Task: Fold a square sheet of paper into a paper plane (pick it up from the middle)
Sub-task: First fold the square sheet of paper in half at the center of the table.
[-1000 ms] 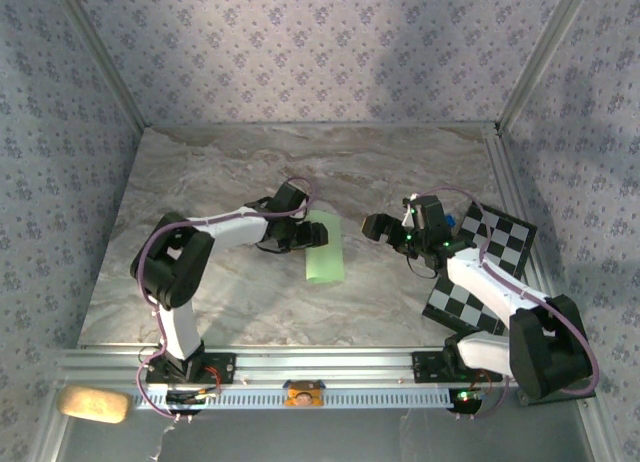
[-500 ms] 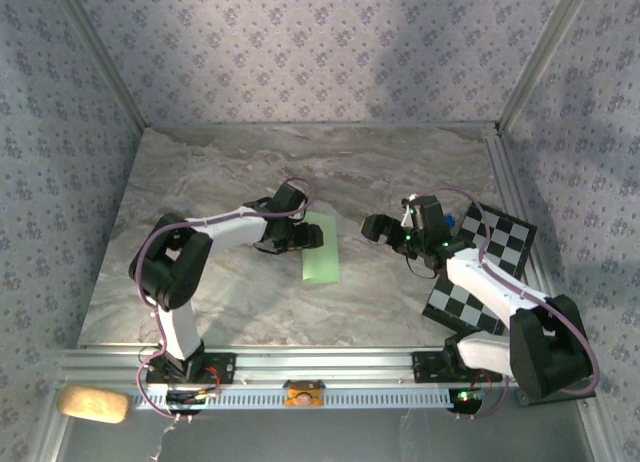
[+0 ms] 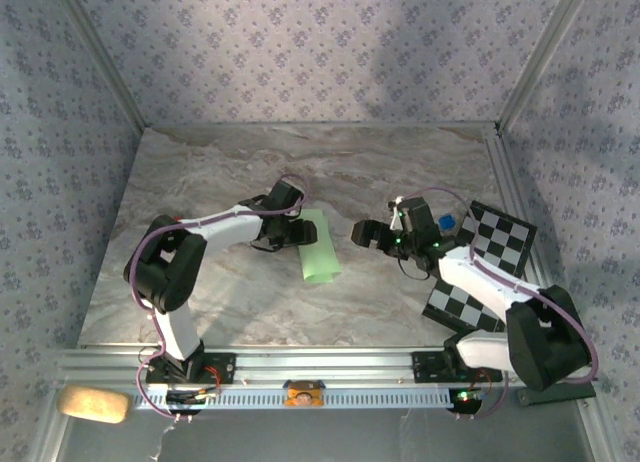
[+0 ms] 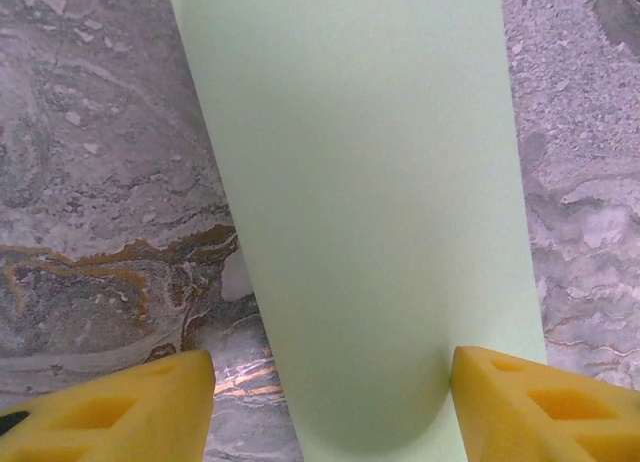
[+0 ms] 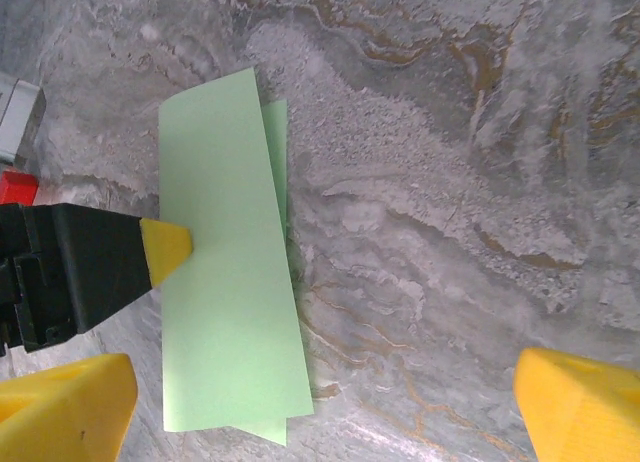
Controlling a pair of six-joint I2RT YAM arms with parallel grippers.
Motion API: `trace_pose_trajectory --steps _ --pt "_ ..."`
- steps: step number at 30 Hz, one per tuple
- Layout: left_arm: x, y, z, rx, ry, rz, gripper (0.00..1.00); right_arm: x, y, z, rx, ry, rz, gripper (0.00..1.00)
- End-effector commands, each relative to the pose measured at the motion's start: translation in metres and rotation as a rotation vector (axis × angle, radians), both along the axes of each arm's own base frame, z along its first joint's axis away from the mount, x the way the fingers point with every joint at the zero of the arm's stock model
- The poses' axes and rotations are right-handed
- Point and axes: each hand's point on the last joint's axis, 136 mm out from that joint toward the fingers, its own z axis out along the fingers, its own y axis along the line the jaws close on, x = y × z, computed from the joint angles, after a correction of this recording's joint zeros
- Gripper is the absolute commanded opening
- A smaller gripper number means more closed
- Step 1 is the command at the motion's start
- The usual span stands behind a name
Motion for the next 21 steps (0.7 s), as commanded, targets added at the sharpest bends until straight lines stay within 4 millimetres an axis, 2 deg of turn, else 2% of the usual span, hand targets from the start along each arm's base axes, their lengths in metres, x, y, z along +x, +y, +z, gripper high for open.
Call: trace_pose_trajectory --steps 1,15,21 --pt "-0.005 0.009 0.002 0.027 0.004 0.003 0.63 0.006 0.010 0.009 -0.011 -0.058 0.059 0.98" --pt "-0.008 0.008 0.000 0.035 0.015 -0.022 0.63 0.007 0.011 -0.007 -0.028 0.030 0.049 0.96" --pt "-0.010 0.007 -0.003 0.040 0.027 -0.040 0.63 0.007 0.009 -0.006 -0.040 0.045 0.050 0.96"
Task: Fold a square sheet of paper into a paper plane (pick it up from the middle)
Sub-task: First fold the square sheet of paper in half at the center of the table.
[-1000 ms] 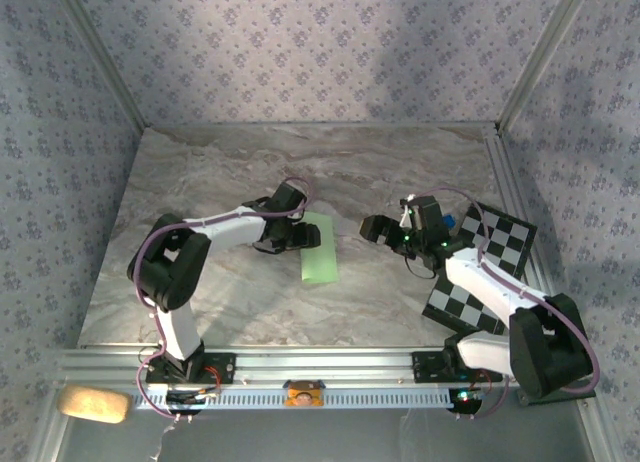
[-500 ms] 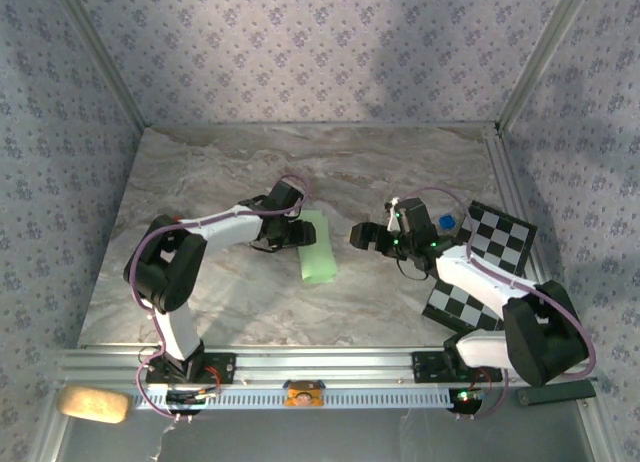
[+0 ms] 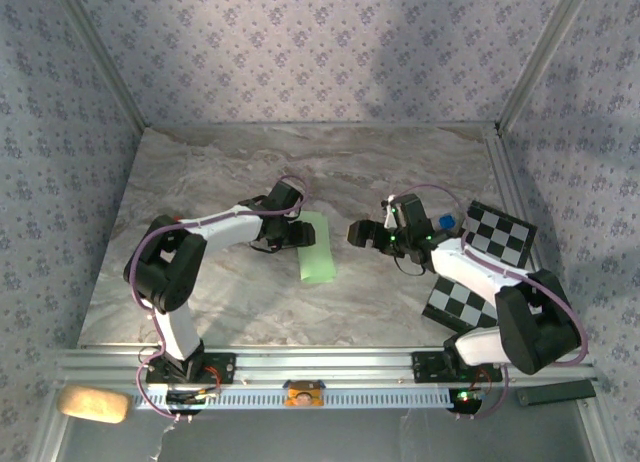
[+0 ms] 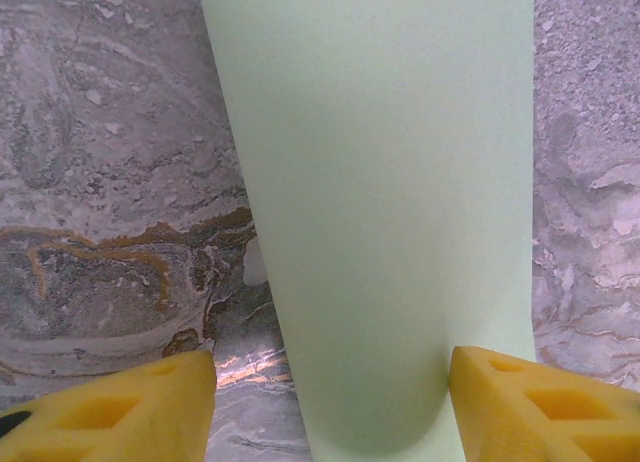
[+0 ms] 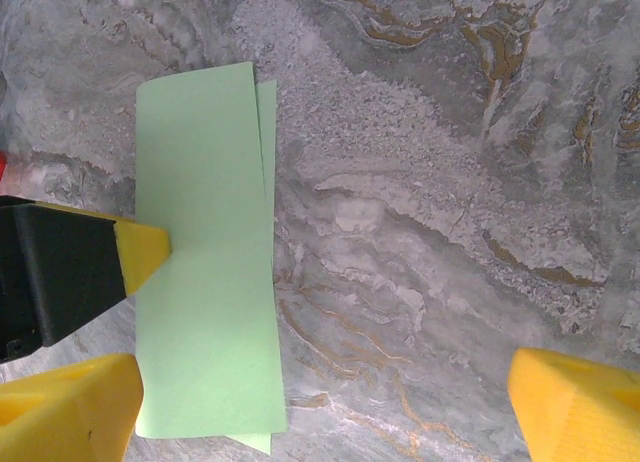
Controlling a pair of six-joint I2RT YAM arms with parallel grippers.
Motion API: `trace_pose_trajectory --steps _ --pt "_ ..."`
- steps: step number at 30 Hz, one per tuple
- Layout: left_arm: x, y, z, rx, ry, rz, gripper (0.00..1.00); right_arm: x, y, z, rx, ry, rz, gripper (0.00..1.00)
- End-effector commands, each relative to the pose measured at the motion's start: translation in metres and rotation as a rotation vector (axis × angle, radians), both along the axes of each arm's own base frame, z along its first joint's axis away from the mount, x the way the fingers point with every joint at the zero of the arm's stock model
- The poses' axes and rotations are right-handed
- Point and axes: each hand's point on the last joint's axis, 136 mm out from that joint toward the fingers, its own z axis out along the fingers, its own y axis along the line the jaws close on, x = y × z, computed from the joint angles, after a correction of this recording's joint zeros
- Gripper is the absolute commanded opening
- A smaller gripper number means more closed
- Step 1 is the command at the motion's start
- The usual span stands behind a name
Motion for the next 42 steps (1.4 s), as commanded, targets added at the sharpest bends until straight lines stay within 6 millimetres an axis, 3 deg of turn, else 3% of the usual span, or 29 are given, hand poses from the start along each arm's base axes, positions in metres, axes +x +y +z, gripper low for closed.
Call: trace_pose_trajectory --steps 1,9,16,31,42 --pt "-0.006 0.002 0.000 0.012 0.024 -0.026 0.63 0.001 0.002 0.006 0.000 0.013 0.010 0.96" --pt "-0.006 0.002 -0.001 0.020 0.030 -0.030 0.63 0.003 0.000 0.003 -0.008 0.028 -0.003 0.95" --pt "-0.005 0.001 -0.002 0.031 0.048 -0.032 0.63 0.000 0.010 0.006 0.060 0.085 0.036 0.92" --pt "-0.005 0.010 -0.007 0.080 0.060 0.003 0.59 -0.002 0.004 -0.005 0.039 0.108 0.018 0.92" --pt "-0.006 0.005 -0.011 0.073 0.062 -0.018 0.64 -0.002 0.003 -0.006 0.036 0.110 0.017 0.93"
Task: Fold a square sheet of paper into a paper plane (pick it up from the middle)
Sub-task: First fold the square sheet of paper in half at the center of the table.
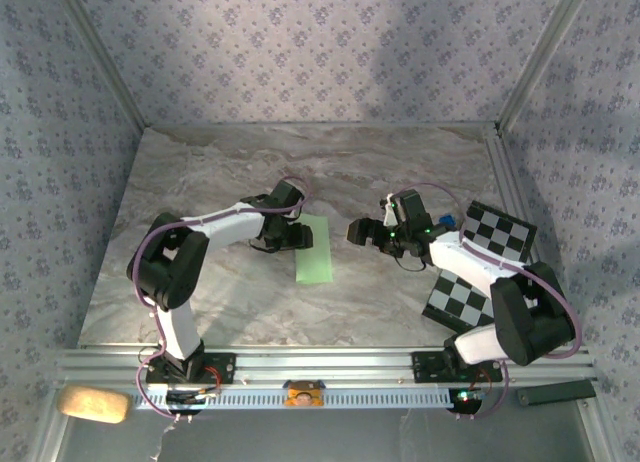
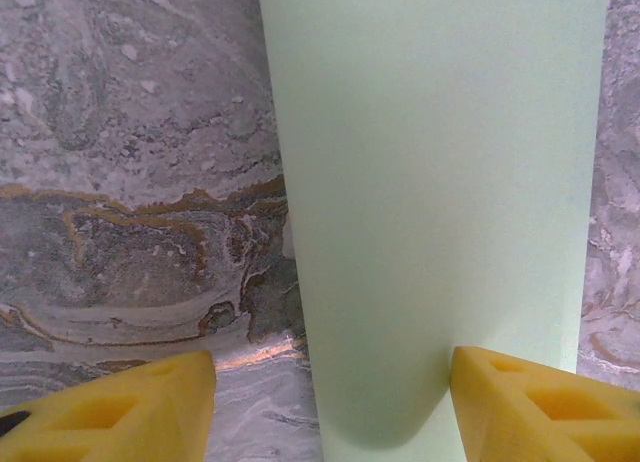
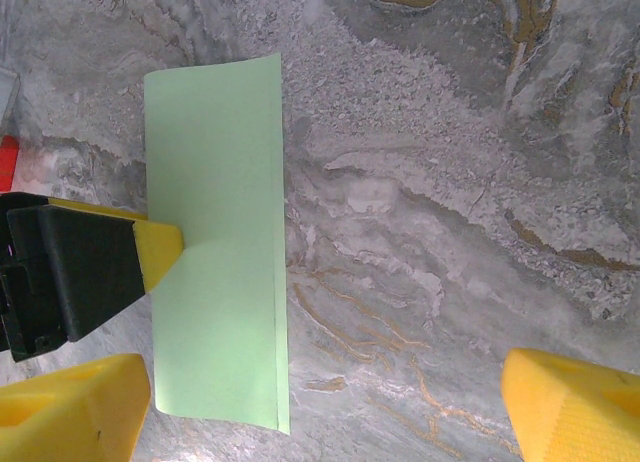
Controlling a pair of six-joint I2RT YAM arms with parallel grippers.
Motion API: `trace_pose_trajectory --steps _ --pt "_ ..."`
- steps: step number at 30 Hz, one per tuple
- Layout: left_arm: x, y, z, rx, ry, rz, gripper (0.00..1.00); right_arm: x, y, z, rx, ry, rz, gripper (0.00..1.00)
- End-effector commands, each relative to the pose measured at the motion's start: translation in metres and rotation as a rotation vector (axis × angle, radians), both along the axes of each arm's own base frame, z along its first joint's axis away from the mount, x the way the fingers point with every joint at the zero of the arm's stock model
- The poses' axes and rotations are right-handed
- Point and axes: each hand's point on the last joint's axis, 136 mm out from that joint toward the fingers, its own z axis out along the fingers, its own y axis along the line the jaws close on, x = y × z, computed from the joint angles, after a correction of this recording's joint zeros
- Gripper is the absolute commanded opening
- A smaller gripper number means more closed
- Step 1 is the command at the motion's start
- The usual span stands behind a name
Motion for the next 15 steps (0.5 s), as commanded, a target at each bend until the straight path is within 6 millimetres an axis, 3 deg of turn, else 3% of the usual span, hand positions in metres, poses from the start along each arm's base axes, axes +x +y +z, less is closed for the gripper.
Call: trace_pose_trajectory --steps 1,15 --pt "0.000 -0.004 -0.006 0.012 0.016 -0.009 0.65 -0.001 -0.001 -0.003 -0.001 0.027 -0.002 0.93" --pt "-0.001 0.006 -0.022 0.087 0.038 0.017 0.68 -0.002 -0.002 -0.006 -0.011 0.038 -0.005 0.93"
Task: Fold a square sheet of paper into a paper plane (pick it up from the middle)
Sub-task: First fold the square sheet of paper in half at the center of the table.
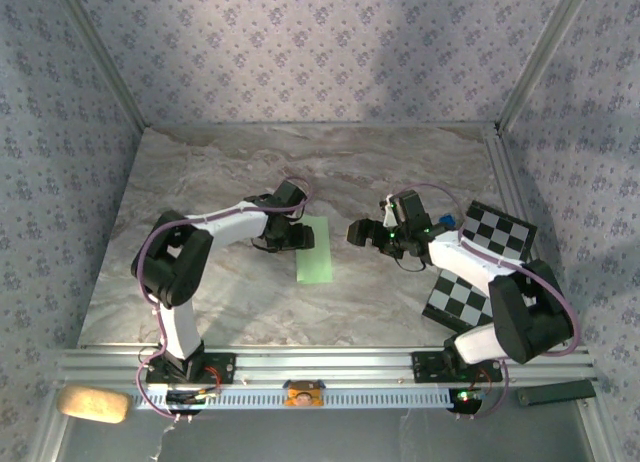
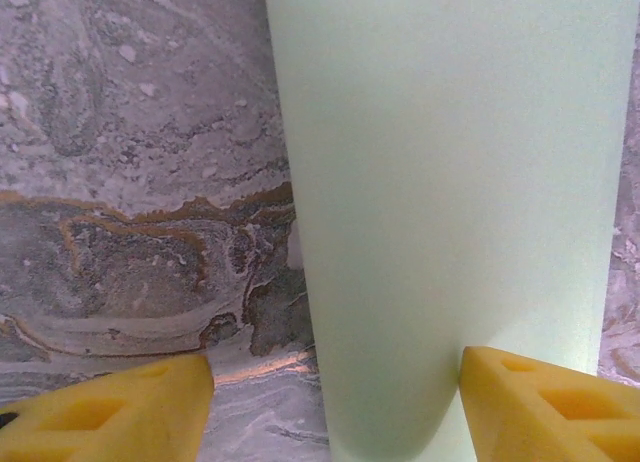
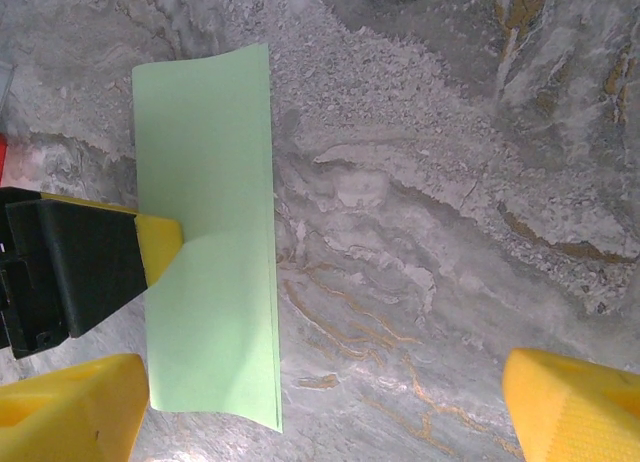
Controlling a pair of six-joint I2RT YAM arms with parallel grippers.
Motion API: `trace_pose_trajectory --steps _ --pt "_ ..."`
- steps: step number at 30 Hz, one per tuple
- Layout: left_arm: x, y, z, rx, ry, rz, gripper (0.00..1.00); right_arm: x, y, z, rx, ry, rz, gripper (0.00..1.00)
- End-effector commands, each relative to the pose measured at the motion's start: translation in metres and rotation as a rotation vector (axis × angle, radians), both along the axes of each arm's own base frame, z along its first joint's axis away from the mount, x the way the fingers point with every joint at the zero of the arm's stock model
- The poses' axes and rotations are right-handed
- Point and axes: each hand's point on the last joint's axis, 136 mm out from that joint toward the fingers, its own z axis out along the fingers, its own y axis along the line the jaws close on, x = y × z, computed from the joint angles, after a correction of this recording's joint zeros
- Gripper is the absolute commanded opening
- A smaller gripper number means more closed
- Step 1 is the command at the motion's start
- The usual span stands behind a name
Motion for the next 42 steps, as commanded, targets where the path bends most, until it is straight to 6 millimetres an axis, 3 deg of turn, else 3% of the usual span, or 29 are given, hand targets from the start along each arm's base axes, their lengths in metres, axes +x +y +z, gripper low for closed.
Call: trace_pose_trajectory --steps 1,26,42 --pt "-0.003 0.005 -0.016 0.050 0.030 0.009 0.68 -0.001 -0.001 -0.001 -0.003 0.021 -0.004 0.93" --pt "0.001 0.005 -0.027 0.087 0.038 -0.027 0.71 -0.001 -0.002 -0.004 -0.015 0.029 -0.007 0.94" --pt "0.000 0.005 -0.032 0.097 0.042 -0.042 0.71 -0.001 0.006 -0.005 -0.004 0.042 0.016 0.89"
